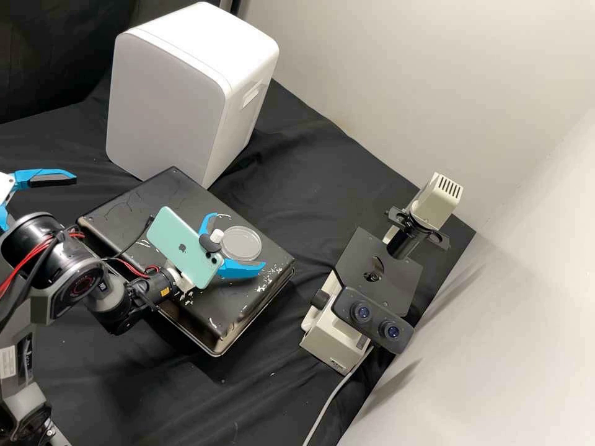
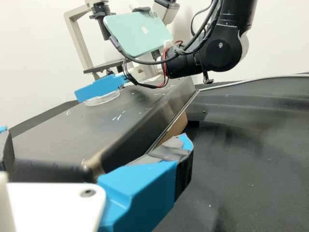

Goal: Place the petri dish on the bench

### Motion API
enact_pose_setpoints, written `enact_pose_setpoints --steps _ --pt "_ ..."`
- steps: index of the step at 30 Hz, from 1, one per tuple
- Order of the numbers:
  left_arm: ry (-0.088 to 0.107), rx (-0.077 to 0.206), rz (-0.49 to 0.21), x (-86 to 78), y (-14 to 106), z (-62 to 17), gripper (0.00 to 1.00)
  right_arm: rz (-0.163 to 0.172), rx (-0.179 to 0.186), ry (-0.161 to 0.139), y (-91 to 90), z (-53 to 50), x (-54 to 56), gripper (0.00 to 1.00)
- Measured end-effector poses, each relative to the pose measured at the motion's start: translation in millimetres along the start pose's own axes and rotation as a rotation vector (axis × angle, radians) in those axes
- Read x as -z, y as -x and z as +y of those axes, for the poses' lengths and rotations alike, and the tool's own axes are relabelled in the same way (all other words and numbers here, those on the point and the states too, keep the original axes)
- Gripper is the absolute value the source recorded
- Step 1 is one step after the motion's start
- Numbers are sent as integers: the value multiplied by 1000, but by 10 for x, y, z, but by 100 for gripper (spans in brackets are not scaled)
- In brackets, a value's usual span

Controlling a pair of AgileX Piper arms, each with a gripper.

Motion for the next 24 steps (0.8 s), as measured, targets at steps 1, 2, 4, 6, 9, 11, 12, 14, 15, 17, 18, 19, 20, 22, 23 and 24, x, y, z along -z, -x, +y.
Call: enact_pose_setpoints --steps 1,2,4,6,9,11,12,14,15,17,18,19,20,22,23,24 --pt "-1 -1 0 0 1 3 100 0 2 1 2 -2 -1 100" --pt "-1 -2 0 -1 1 3 100 -1 3 1 7 -5 -4 100" --pt "-1 -2 0 -1 1 3 100 -5 6 1 30 -9 -10 100" --pt "0 -2 2 -2 6 3 100 0 2 1 36 3 2 100" --pt "-7 -21 13 -9 25 36 100 4 -1 0 39 13 12 100" --pt "-10 -41 32 -15 55 66 100 5 -3 0 40 17 17 100" --pt "-12 -53 42 -14 69 85 100 5 -3 0 40 17 17 100" --pt "-14 -88 70 -18 99 138 100 5 -3 0 40 17 17 100" --pt "-15 -110 89 -11 113 174 100 5 -3 0 40 17 17 100" --pt "-11 -149 123 -1 139 232 100 5 -3 0 40 17 17 100" --pt "-8 -169 143 7 152 262 100 5 -3 0 40 17 17 100" --pt "-5 -184 159 16 163 283 100 5 -3 0 40 17 17 100" --pt "-1 -201 180 30 179 308 100 5 -3 0 40 17 17 100" --pt "16 -225 205 46 198 338 100 5 -3 0 40 17 17 100" --pt "26 -231 210 51 203 344 100 5 -3 0 40 17 17 100" --pt "37 -234 218 58 205 347 100 5 -3 0 40 17 17 100"
